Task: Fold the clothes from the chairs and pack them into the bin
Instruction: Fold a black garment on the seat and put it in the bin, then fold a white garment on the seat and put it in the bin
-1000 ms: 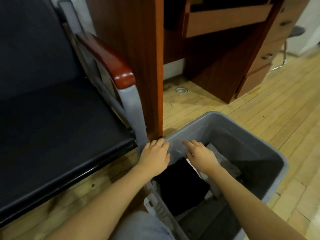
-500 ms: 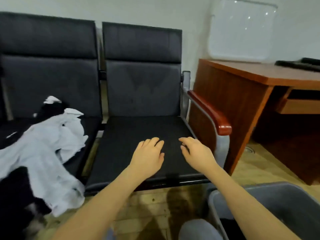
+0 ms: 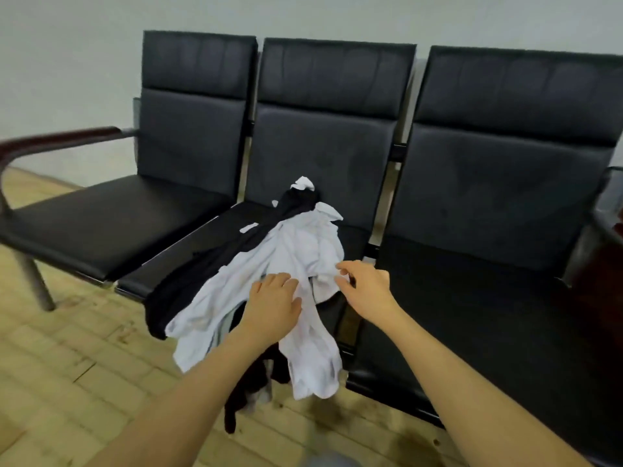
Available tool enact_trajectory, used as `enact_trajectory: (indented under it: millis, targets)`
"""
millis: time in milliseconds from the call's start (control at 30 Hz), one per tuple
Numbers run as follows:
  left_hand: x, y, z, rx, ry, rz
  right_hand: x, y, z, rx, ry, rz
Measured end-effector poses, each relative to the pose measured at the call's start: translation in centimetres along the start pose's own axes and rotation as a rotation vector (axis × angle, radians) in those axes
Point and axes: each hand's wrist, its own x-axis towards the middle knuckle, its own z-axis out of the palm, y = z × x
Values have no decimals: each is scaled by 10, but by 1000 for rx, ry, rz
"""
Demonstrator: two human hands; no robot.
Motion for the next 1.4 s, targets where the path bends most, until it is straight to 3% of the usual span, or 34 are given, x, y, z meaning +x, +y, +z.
enact_trajectory:
  millis: [167, 300, 400, 533, 633, 733, 867, 1100, 1233, 1333, 1400]
  targets:
    - [17, -48, 17, -43, 16, -109, 34, -19, 59, 80, -62, 89]
    - [34, -66, 33, -109, -71, -52, 43, -23, 91, 192, -17, 165]
    - [36, -67, 41, -142, -21, -31, 43, -21, 96, 337, 28, 164]
    - [38, -61, 47, -226, 134, -59, 34, -11, 66, 407, 240, 77]
    - [42, -53, 51, -238, 188, -26, 27, 13, 40, 251, 356, 54]
    - [44, -38, 54, -265, 196, -10, 19, 31, 25, 61, 325, 112]
    - [51, -14, 61, -271, 59, 16, 7, 36, 26, -27, 259, 190]
    - [76, -22, 86, -277, 4, -46, 8, 44, 34, 25, 148, 231]
    - [80, -23, 95, -391, 220, 9, 7, 47, 33, -104, 122, 215]
    - [76, -21, 81, -481, 396, 8, 2, 46, 21, -148, 197, 180]
    - [77, -16, 63, -548, 426, 32, -2, 44, 7, -147, 257, 160]
